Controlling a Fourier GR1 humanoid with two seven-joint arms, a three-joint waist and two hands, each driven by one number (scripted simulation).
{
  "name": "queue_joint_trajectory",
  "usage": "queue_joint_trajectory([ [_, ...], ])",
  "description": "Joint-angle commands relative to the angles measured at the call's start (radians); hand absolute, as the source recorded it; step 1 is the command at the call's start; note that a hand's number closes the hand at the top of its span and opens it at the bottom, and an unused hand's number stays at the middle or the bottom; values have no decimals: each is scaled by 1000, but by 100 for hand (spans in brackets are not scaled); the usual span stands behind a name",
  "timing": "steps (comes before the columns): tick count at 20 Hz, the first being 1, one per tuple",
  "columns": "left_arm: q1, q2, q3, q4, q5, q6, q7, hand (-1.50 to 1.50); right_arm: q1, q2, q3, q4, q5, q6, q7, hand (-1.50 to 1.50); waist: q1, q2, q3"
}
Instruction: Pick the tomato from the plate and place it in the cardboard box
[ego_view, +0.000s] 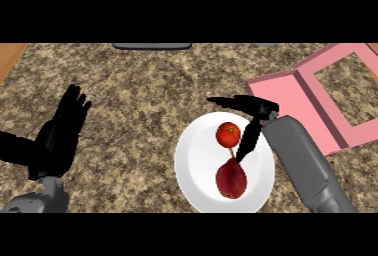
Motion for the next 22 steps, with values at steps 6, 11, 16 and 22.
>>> queue_joint_trajectory([
  [6, 24, 13, 64, 24, 21, -74, -39, 0, -18, -6, -15, 64, 54, -12, -85, -150, 3, 1, 0],
  [11, -13, -27, 60, 103, -5, -64, -102, 0, 45, -14, 19, -80, 72, 15, -91, 150, -5, -1, 0],
  [16, 10, -72, 7, 44, -54, -12, -57, 0, 37, 36, 57, -78, 150, -119, -145, 150, -2, -1, 0],
  [22, -9, -22, 44, 55, -10, -61, -18, 0, 42, 127, 238, -187, 273, -436, 202, 150, 20, -17, -3],
])
